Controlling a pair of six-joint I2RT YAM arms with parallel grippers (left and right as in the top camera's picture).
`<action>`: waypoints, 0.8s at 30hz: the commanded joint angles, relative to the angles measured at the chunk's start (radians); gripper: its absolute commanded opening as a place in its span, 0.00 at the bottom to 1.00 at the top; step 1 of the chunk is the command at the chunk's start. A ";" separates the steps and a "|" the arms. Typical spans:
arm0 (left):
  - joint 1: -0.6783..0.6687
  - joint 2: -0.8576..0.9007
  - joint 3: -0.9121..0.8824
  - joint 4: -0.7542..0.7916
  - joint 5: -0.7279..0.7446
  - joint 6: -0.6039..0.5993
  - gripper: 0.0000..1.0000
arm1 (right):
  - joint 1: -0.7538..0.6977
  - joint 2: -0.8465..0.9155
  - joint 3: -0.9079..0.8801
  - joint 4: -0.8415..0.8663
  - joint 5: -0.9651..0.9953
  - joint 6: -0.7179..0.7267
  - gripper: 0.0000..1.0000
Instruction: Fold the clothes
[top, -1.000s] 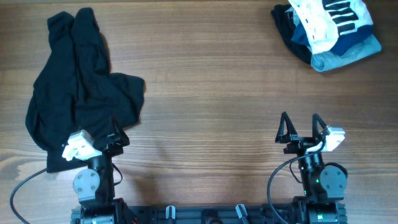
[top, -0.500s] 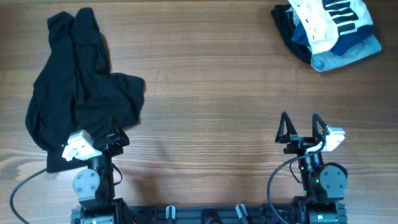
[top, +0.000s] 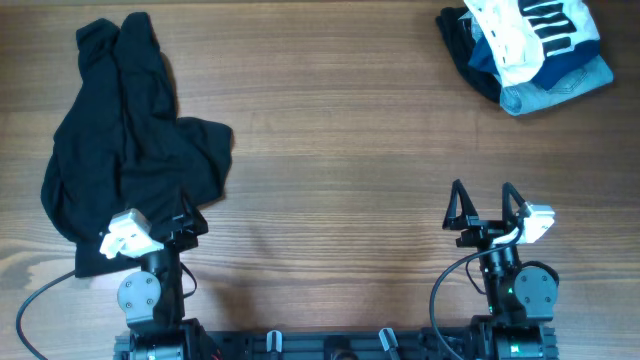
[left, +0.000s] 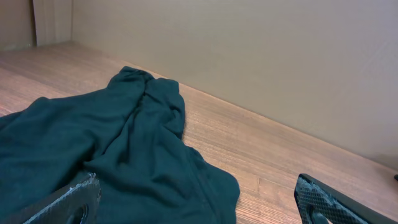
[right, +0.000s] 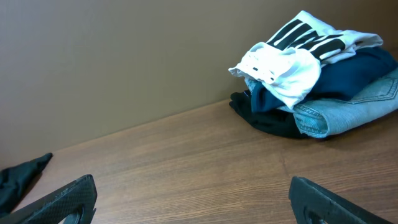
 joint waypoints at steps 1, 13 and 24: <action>0.006 -0.007 -0.004 0.003 -0.021 -0.001 1.00 | 0.004 -0.003 -0.001 0.002 0.013 0.004 1.00; 0.006 -0.007 -0.004 0.003 -0.021 -0.001 1.00 | 0.004 -0.003 -0.001 0.002 0.014 0.004 1.00; 0.006 -0.007 -0.004 0.014 -0.021 -0.001 1.00 | 0.004 -0.003 -0.001 0.026 -0.012 0.003 1.00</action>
